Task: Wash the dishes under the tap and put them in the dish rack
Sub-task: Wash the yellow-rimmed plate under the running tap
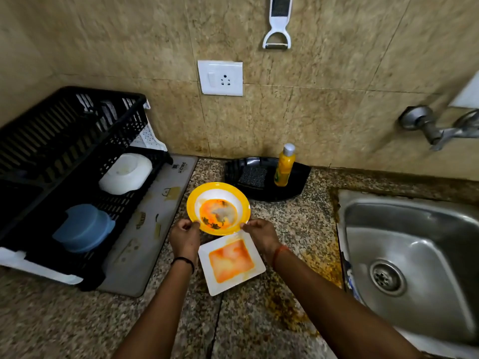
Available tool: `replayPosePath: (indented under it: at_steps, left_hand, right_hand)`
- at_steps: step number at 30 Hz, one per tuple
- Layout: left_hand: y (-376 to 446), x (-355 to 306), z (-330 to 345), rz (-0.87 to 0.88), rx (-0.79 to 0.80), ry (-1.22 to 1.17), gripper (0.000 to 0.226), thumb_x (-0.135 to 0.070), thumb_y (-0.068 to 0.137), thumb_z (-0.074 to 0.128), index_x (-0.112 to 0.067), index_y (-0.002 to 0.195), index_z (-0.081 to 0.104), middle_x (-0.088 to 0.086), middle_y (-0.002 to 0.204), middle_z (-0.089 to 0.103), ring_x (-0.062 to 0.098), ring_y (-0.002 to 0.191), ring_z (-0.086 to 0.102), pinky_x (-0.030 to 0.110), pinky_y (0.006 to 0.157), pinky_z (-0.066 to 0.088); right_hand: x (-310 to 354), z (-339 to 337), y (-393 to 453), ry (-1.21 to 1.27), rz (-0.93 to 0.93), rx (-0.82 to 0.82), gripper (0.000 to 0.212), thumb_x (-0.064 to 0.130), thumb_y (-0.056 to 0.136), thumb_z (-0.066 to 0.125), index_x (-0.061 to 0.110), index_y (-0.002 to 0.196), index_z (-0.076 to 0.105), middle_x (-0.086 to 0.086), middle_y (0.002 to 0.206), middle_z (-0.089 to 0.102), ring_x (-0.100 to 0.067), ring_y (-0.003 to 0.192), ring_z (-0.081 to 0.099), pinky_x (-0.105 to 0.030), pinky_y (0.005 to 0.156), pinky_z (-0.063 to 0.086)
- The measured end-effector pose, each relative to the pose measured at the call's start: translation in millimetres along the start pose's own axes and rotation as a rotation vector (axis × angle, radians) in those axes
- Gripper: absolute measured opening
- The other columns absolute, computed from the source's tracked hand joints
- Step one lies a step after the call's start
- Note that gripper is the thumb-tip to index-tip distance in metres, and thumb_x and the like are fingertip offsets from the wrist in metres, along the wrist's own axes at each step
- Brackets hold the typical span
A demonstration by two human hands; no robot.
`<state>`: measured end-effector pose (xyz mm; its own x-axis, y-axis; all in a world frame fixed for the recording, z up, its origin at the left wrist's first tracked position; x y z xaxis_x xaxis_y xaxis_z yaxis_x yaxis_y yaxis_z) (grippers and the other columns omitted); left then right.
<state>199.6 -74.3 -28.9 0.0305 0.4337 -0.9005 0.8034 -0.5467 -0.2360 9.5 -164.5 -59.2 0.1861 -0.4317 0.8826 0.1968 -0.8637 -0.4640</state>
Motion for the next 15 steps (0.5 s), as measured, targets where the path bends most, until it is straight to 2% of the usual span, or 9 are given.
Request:
replayPosePath:
  at_steps: [3, 5, 8, 10, 11, 13, 15]
  left_hand:
    - [-9.6, -16.5, 5.7, 0.043, 0.083, -0.105, 0.014, -0.007, 0.09, 0.059, -0.001, 0.078, 0.053, 0.016, 0.072, 0.052, 0.025, 0.064, 0.048, 0.024, 0.053, 0.044]
    - [-21.1, -29.4, 16.8, 0.027, 0.166, -0.222, 0.014, -0.006, 0.091, 0.059, -0.002, 0.078, 0.054, 0.014, 0.073, 0.056, 0.022, 0.064, 0.056, 0.02, 0.05, 0.052]
    - [-45.6, -50.4, 46.7, -0.013, 0.378, -0.36, 0.02, -0.005, 0.092, 0.057, -0.007, 0.073, 0.054, 0.016, 0.078, 0.063, 0.024, 0.073, 0.068, 0.035, 0.064, 0.06]
    - [-65.3, -62.0, 71.0, -0.028, 0.532, -0.405, 0.016, -0.008, 0.095, 0.053, -0.009, 0.08, 0.058, 0.016, 0.087, 0.066, 0.029, 0.084, 0.067, 0.044, 0.077, 0.059]
    - [-77.4, -68.2, 86.2, -0.035, 0.605, -0.424, 0.015, -0.01, 0.097, 0.051, -0.011, 0.088, 0.062, 0.012, 0.09, 0.069, 0.027, 0.086, 0.067, 0.043, 0.079, 0.059]
    - [-102.9, -79.8, 118.7, -0.083, 0.723, -0.457, 0.019, -0.013, 0.098, 0.046, -0.016, 0.098, 0.065, 0.003, 0.091, 0.071, 0.019, 0.085, 0.068, 0.033, 0.071, 0.059]
    - [-126.0, -90.1, 148.7, -0.171, 0.779, -0.485, 0.017, -0.014, 0.098, 0.045, -0.014, 0.1, 0.062, 0.004, 0.091, 0.069, 0.018, 0.082, 0.065, 0.03, 0.065, 0.058]
  right_hand:
    - [2.6, -12.6, -4.3, 0.066, -0.012, -0.032, 0.021, 0.014, 0.088, 0.069, 0.007, 0.075, 0.054, -0.018, 0.082, 0.06, -0.023, 0.077, 0.057, -0.041, 0.072, 0.05]
    - [3.5, -26.9, -8.9, 0.213, 0.022, -0.005, 0.023, 0.012, 0.09, 0.064, 0.012, 0.074, 0.047, -0.019, 0.087, 0.057, -0.026, 0.081, 0.061, -0.046, 0.072, 0.055]
    - [13.5, -65.8, -16.9, 0.428, -0.003, 0.006, 0.028, 0.008, 0.091, 0.057, 0.015, 0.069, 0.042, -0.017, 0.089, 0.055, -0.03, 0.09, 0.061, -0.042, 0.067, 0.058]
    - [21.7, -98.1, -24.0, 0.519, -0.034, -0.003, 0.022, 0.006, 0.091, 0.055, 0.013, 0.072, 0.045, -0.019, 0.092, 0.059, -0.032, 0.093, 0.061, -0.041, 0.067, 0.059]
    - [24.7, -117.4, -28.0, 0.541, -0.048, -0.017, 0.019, 0.006, 0.091, 0.054, 0.013, 0.075, 0.046, -0.019, 0.094, 0.06, -0.032, 0.094, 0.062, -0.04, 0.067, 0.059]
    - [28.6, -157.2, -37.0, 0.54, -0.07, -0.059, 0.016, 0.005, 0.091, 0.053, 0.014, 0.078, 0.048, -0.018, 0.094, 0.06, -0.029, 0.09, 0.062, -0.037, 0.067, 0.058]
    - [31.2, -195.6, -47.0, 0.524, -0.093, -0.11, 0.013, 0.005, 0.091, 0.052, 0.013, 0.081, 0.049, -0.016, 0.089, 0.058, -0.026, 0.082, 0.062, -0.034, 0.064, 0.057]
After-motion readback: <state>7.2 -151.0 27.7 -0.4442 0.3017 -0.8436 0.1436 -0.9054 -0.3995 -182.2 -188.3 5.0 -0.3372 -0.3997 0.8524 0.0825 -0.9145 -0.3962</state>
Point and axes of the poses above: each hand's wrist, its own y-axis towards the middle knuckle, its own z-axis out of the palm, x = y × z, the point moved 5 cm from there along y, towards the middle knuckle
